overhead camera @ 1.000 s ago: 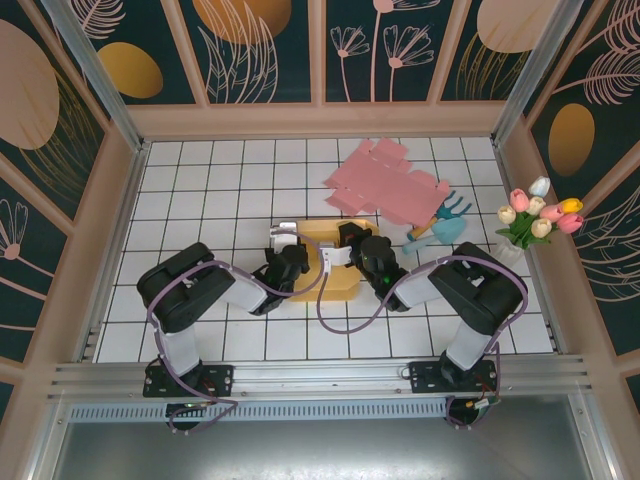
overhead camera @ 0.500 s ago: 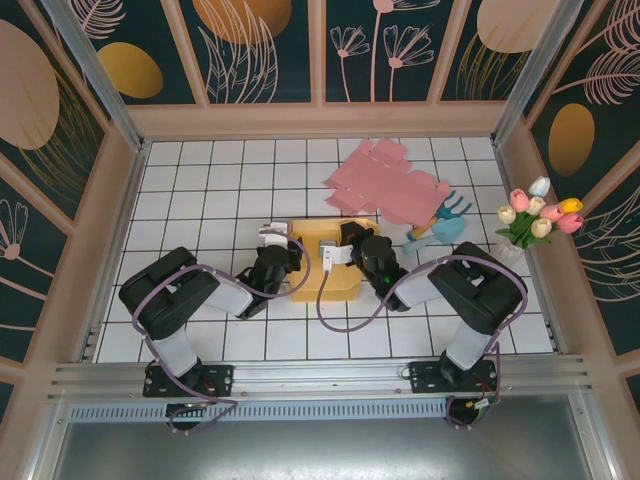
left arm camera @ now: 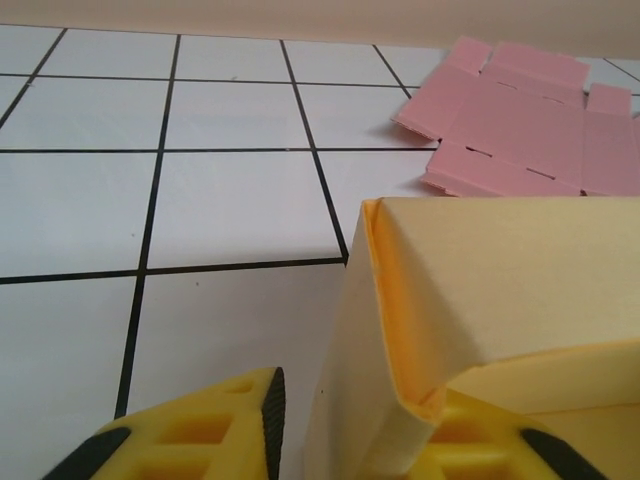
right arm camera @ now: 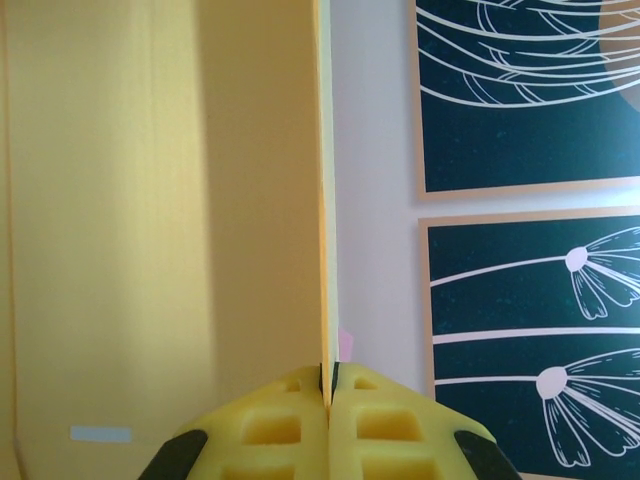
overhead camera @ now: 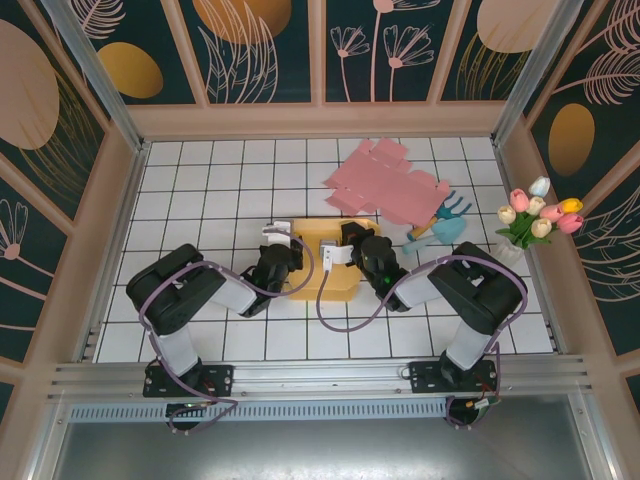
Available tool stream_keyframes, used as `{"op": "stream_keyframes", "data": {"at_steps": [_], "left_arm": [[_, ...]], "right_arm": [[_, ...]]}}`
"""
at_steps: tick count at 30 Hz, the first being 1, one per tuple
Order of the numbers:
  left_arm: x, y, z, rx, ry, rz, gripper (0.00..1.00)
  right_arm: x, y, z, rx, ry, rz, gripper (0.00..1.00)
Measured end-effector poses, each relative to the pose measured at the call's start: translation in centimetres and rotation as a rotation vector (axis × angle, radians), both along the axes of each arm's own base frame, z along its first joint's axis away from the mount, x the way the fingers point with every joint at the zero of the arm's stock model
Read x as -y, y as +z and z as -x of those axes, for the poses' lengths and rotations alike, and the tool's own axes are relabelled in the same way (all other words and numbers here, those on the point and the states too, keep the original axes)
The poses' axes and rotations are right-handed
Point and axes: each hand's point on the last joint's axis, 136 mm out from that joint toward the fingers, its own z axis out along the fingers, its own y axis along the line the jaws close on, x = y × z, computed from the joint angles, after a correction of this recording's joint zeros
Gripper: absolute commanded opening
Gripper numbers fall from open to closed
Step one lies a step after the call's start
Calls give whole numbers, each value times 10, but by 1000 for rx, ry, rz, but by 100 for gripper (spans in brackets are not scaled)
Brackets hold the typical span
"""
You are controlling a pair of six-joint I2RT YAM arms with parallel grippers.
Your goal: Fold the paper box
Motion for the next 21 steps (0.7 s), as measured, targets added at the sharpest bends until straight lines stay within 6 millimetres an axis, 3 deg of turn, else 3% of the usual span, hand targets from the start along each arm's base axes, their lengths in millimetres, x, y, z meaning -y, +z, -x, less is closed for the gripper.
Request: {"op": "stream_keyframes", "data": {"at_steps": [3,12,18,21], "left_arm": [[3,0,-1,3,12,-6,10],[1,-4,0,6,34,-36,1],[1,-4,0,6,35,-37,3],[2,-4,0,5,28,-40,16]], "right_arm": [[0,0,0,-2,0,-3,0],[-3,0,1,-2,8,-4,0],[-3,0,1,-3,8,-5,0],[-2,0,2,-5,8,-4,0]]}}
